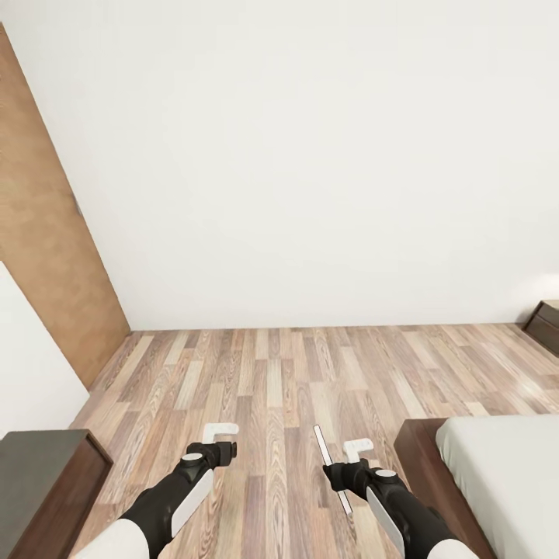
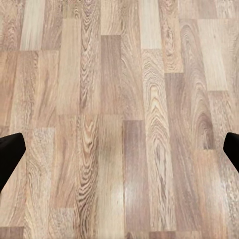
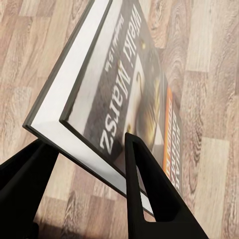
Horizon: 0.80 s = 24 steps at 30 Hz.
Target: In the bedroom, move the book from the bed onto either nightstand, and place the two sandals side by side next to the bed.
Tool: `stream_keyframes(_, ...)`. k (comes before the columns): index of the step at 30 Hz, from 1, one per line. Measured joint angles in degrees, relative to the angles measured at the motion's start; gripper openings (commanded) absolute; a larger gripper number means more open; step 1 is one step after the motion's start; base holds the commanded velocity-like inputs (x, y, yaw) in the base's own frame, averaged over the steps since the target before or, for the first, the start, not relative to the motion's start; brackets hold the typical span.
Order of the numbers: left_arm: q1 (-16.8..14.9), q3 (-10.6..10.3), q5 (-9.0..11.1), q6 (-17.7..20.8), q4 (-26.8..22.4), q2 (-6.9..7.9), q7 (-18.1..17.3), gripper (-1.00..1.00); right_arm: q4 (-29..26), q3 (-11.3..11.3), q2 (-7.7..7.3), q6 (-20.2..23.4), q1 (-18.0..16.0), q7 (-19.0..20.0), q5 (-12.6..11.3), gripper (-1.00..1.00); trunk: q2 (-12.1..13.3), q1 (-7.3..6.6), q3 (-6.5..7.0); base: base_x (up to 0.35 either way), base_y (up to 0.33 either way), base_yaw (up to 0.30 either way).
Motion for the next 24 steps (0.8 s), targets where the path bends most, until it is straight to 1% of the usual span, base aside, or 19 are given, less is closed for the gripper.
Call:
stream_keyframes(1, 0.0, 0.0, 0.0, 0.0, 0.0, 0.00, 0.0, 1.00, 0.0, 0.0, 0.00, 0.0, 0.0, 0.0, 0.0, -1.00, 0.4, -0.22, 0.28, 0.000, 0.000, 0.000)
stream_keyframes(16, 0.0, 0.0, 0.0, 0.0, 0.0, 0.00, 0.0, 1.00, 0.0, 0.0, -0.01, 0.0, 0.0, 0.0, 0.0, -1.00, 0.4, -0.23, 1.70, 0.000, 0.000, 0.000)
stream_keyframes(24, 0.0, 0.0, 0.0, -0.1, 0.0, 0.00, 0.0, 1.00, 0.0, 0.0, 0.00, 0.0, 0.0, -0.1, 0.1, -1.00, 0.4, -0.22, 2.28, 0.000, 0.000, 0.062)
